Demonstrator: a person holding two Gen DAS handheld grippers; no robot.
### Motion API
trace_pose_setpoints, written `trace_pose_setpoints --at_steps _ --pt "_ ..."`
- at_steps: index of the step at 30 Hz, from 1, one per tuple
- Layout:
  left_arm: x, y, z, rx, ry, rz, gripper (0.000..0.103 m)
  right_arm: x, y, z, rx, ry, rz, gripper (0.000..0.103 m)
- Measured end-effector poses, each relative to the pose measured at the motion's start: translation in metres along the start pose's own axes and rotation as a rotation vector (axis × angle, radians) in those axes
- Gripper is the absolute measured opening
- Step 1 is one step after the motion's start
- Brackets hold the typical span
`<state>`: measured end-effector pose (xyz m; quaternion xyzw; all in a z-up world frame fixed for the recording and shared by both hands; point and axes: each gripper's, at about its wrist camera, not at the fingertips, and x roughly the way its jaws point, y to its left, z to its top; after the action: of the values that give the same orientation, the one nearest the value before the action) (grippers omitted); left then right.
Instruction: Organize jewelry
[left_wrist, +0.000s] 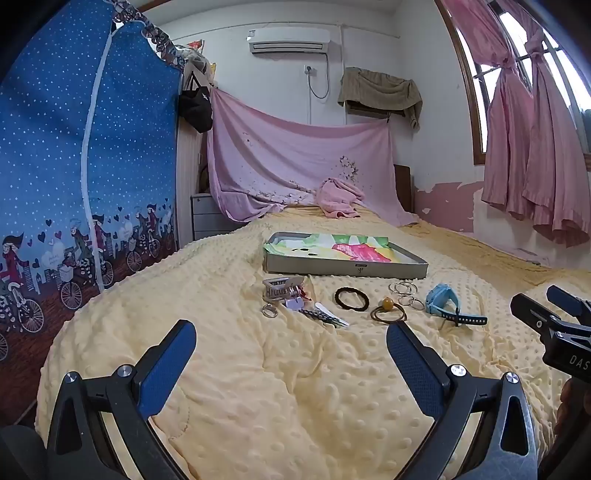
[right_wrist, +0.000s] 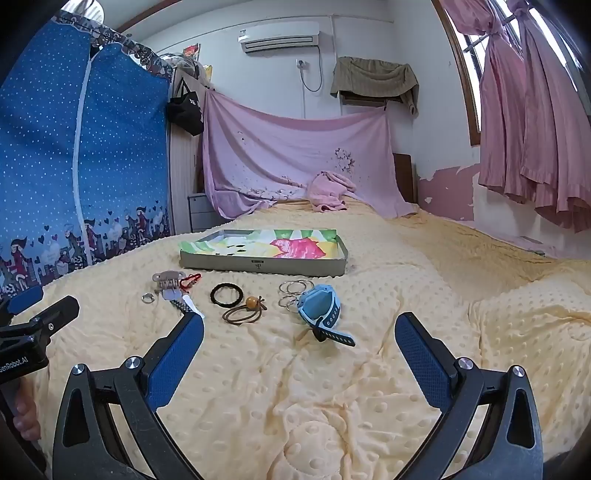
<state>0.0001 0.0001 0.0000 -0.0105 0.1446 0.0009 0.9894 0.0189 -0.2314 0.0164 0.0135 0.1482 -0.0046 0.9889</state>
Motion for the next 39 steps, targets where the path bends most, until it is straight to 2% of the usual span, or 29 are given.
trace_pose_setpoints --at_steps 39 --pt "-0.0009 0.0003 0.0000 0.018 -0.004 0.006 0.103 -0.0011 -0.0005 0.0001 -0.003 0.000 -0.001 0.102"
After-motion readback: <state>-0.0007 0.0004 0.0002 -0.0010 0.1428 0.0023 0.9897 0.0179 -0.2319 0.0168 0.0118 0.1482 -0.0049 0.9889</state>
